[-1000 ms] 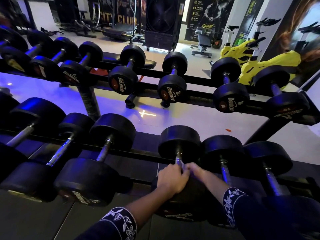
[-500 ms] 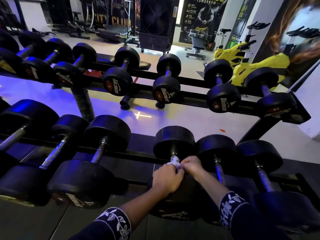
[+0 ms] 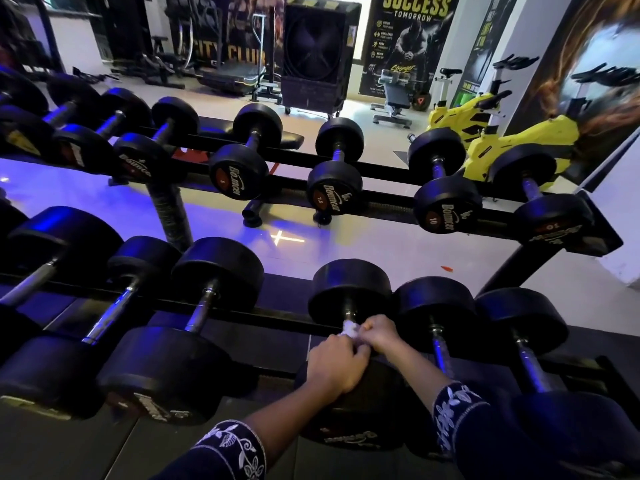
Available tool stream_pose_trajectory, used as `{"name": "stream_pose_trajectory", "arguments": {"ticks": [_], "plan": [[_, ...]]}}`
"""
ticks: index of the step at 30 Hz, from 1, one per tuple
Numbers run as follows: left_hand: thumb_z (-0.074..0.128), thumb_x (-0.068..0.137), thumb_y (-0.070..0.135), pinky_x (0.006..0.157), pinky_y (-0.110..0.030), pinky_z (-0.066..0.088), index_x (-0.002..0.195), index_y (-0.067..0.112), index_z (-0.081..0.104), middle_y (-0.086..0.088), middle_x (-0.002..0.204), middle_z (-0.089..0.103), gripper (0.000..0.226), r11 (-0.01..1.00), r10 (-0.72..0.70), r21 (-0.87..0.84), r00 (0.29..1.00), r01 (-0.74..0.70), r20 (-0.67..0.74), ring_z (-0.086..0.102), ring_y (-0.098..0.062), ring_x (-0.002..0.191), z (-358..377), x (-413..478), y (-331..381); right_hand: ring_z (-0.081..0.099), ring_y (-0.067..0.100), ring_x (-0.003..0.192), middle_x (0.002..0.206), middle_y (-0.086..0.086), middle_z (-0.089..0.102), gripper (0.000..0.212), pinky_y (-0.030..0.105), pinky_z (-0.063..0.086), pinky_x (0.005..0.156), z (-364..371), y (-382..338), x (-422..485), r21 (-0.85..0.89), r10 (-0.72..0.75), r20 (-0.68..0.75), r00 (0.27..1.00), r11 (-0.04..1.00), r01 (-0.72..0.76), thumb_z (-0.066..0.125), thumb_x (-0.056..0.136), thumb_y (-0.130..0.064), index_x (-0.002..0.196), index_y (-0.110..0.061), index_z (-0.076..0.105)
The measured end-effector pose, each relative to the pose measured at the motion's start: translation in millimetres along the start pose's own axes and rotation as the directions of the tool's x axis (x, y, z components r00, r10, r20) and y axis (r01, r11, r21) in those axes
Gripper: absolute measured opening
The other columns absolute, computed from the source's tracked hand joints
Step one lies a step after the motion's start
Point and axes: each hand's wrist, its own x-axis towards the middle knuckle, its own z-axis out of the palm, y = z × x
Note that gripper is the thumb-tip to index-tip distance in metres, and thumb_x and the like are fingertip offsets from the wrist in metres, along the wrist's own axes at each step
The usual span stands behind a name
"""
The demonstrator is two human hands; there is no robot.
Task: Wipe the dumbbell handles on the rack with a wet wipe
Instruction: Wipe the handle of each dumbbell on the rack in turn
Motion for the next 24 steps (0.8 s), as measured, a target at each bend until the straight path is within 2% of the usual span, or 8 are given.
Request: {"name": "stream_pose_trajectory", "arguments": {"ticks": [3, 6, 11, 14, 18, 20, 22, 24], "plan": [[0.040, 0.096, 0.051, 0.083, -0.037, 0.046, 0.102, 0.011, 0.068, -0.013, 0.107, 0.067, 0.049, 1.000, 0.000, 0.016, 1.000, 0.000, -0.001, 0.062, -0.033, 0.103, -0.7, -1.6, 0.2, 0.058, 0.014, 0.078, 0.083, 0.006, 0.066, 0.019, 0.022, 0.045, 0.070, -2.2, -11.6, 8.7, 0.049, 0.034, -0.082, 0.996, 0.998, -0.030, 0.073, 0.072, -0.015, 0.062, -0.017, 0.056], [0.039, 0.097, 0.048, 0.081, -0.036, 0.045, 0.102, 0.012, 0.068, -0.014, 0.107, 0.067, 0.047, 1.000, 0.021, 0.010, 1.000, -0.021, 0.006, 0.061, -0.033, 0.103, -1.7, -3.7, -1.1, 0.062, 0.018, 0.085, 0.089, 0.008, 0.068, 0.025, 0.023, 0.045, 0.073, 2.8, -5.9, 10.4, 0.032, 0.032, -0.076, 0.997, 0.999, -0.030, 0.077, 0.072, -0.024, 0.064, -0.019, 0.054], [0.038, 0.098, 0.046, 0.078, -0.035, 0.045, 0.095, 0.011, 0.070, -0.016, 0.102, 0.067, 0.047, 0.999, 0.040, 0.016, 0.999, -0.040, -0.002, 0.062, -0.034, 0.099, -2.1, -6.1, -4.3, 0.040, 0.011, 0.054, 0.055, 0.002, 0.045, 0.040, 0.023, 0.032, 0.054, 7.5, 21.0, 4.6, 0.015, 0.054, 0.112, 0.992, 0.998, -0.055, 0.066, 0.079, -0.007, 0.047, -0.016, 0.044], [0.039, 0.097, 0.047, 0.076, -0.034, 0.044, 0.097, 0.011, 0.069, -0.015, 0.104, 0.068, 0.047, 0.999, 0.040, 0.024, 0.999, -0.039, -0.002, 0.062, -0.034, 0.100, -1.2, -4.2, -3.8, 0.042, 0.010, 0.051, 0.053, 0.001, 0.047, 0.036, 0.021, 0.033, 0.050, 6.3, 17.5, 3.2, 0.029, 0.046, 0.074, 0.996, 0.998, -0.048, 0.066, 0.076, -0.005, 0.047, -0.017, 0.049], [0.038, 0.097, 0.047, 0.076, -0.036, 0.045, 0.099, 0.013, 0.069, -0.013, 0.103, 0.068, 0.046, 0.999, 0.042, 0.025, 0.999, -0.041, -0.015, 0.062, -0.033, 0.100, 1.2, -3.2, -5.2, 0.062, 0.017, 0.075, 0.077, 0.007, 0.065, 0.006, 0.021, 0.040, 0.059, 7.9, -6.9, 11.5, 0.157, 0.113, -0.097, 0.989, 0.983, -0.097, 0.070, 0.077, -0.015, 0.074, -0.011, 0.068], [0.039, 0.096, 0.045, 0.075, -0.036, 0.046, 0.096, 0.014, 0.069, -0.012, 0.099, 0.069, 0.043, 0.998, 0.055, 0.024, 0.998, -0.055, -0.017, 0.063, -0.032, 0.096, 1.0, -4.5, -5.4, 0.066, 0.021, 0.077, 0.082, 0.013, 0.066, 0.015, 0.024, 0.043, 0.055, 9.0, -11.6, 14.8, 0.379, 0.220, -0.009, 0.975, 0.903, -0.200, 0.058, 0.087, -0.011, 0.089, 0.001, 0.068], [0.040, 0.096, 0.043, 0.075, -0.036, 0.046, 0.095, 0.016, 0.070, -0.012, 0.096, 0.070, 0.041, 0.998, 0.068, 0.021, 0.998, -0.068, -0.016, 0.064, -0.032, 0.094, 1.3, -5.1, -5.6, 0.061, 0.021, 0.047, 0.054, 0.012, 0.061, 0.034, 0.020, 0.043, 0.038, 8.0, -5.8, 11.7, 0.614, 0.230, 0.231, 0.945, 0.720, -0.325, 0.041, 0.087, 0.001, 0.063, 0.004, 0.064], [0.041, 0.095, 0.044, 0.074, -0.035, 0.046, 0.094, 0.017, 0.071, -0.011, 0.095, 0.070, 0.041, 0.998, 0.063, -0.003, 0.998, -0.063, -0.012, 0.064, -0.030, 0.093, 1.3, -4.2, -5.9, 0.050, 0.020, 0.031, 0.037, 0.008, 0.049, 0.033, 0.016, 0.039, 0.033, 13.7, 10.4, 11.7, 0.589, 0.213, 0.309, 0.927, 0.722, -0.363, 0.038, 0.068, 0.006, 0.041, -0.004, 0.053]]}}
